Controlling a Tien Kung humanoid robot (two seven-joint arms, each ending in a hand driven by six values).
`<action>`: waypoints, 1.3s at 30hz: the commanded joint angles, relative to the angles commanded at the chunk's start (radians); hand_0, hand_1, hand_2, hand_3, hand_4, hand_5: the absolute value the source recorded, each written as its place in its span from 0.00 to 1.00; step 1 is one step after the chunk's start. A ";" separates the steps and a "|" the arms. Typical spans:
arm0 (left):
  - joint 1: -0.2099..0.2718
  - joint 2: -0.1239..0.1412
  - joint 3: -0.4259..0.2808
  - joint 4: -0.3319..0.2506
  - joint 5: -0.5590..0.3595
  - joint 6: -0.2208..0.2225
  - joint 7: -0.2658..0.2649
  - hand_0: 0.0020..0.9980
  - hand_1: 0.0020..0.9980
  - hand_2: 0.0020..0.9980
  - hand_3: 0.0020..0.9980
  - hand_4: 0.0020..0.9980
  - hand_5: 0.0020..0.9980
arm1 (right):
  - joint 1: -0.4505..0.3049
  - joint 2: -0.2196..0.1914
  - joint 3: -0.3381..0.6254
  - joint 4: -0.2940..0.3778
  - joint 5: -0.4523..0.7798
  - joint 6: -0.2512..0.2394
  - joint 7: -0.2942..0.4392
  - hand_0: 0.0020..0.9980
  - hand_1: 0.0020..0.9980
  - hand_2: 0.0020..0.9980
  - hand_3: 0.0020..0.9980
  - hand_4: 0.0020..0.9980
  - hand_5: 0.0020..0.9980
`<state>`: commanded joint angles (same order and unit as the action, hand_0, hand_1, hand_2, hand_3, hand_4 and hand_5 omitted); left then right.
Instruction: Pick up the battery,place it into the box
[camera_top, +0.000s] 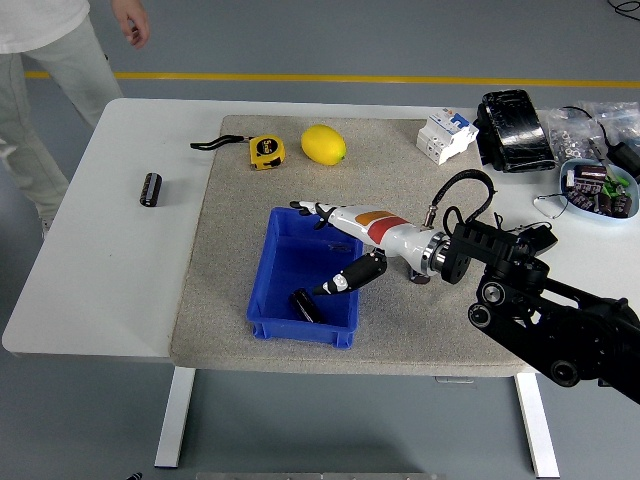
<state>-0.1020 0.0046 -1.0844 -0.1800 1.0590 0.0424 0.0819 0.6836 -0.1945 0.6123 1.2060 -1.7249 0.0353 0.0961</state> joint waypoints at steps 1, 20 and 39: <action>0.001 0.000 0.000 0.000 -0.004 0.001 0.000 0.68 0.64 0.69 0.78 0.74 0.86 | -0.007 -0.006 0.017 0.004 -0.007 -0.007 0.003 0.84 0.85 0.99 1.00 1.00 0.29; 0.008 -0.004 0.002 0.000 -0.017 0.002 -0.001 0.68 0.63 0.68 0.78 0.74 0.84 | -0.135 -0.091 0.228 -0.136 -0.055 -0.069 0.017 0.70 0.67 0.71 0.78 1.00 0.31; 0.004 -0.005 0.003 0.000 -0.018 0.000 0.000 0.68 0.63 0.68 0.78 0.74 0.84 | -0.158 -0.066 0.162 -0.208 -0.080 -0.112 0.044 0.57 0.57 0.58 0.67 1.00 0.33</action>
<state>-0.0976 0.0000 -1.0811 -0.1800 1.0409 0.0422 0.0822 0.5251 -0.2601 0.7745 0.9984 -1.8048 -0.0769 0.1399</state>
